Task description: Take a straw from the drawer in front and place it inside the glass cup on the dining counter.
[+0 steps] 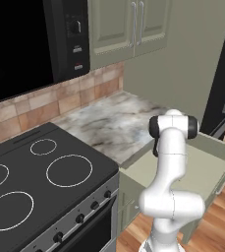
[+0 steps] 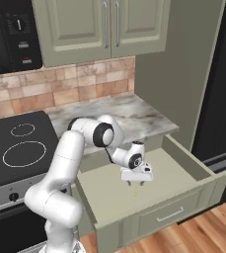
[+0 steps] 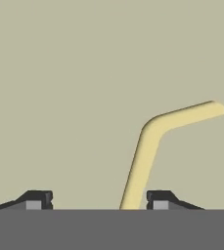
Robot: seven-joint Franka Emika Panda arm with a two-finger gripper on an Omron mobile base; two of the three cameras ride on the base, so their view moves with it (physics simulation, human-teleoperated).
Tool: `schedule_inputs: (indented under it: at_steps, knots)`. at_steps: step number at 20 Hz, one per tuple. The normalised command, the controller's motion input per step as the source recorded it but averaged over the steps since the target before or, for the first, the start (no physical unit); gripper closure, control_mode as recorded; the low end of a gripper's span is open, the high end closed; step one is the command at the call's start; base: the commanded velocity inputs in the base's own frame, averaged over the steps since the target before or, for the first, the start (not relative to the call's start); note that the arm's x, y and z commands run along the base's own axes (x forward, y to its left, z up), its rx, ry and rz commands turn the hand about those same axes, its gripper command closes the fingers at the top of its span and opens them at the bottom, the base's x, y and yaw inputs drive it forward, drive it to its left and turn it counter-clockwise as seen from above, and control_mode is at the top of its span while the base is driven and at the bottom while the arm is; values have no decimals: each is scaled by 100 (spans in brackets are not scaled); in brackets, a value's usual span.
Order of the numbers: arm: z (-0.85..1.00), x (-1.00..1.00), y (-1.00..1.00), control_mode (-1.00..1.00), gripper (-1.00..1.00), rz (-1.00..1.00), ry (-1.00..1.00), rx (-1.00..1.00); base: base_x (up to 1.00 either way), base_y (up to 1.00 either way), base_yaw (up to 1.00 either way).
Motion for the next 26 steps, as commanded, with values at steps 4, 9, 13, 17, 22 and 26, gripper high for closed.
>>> schedule_inputs:
  at_steps: [4, 9, 13, 17, 22, 26]
  knots:
    - [-14, -38, -13, -100, 100, 0, 0, 0, 0, 0, 0]
    - [-9, -38, -16, -100, 100, 0, 0, 0, 0, 0, 0]
    - [0, -24, -12, -100, 100, 0, 3, 0, 0, 0, 0]
    - [-1, 0, -7, -100, 100, 0, 8, 1, 0, 0, 0]
    - [88, -88, 0, -100, 100, 2, -15, 3, 0, 0, 0]
    - [100, -55, 4, -100, 100, 0, -11, 1, 0, 0, 0]
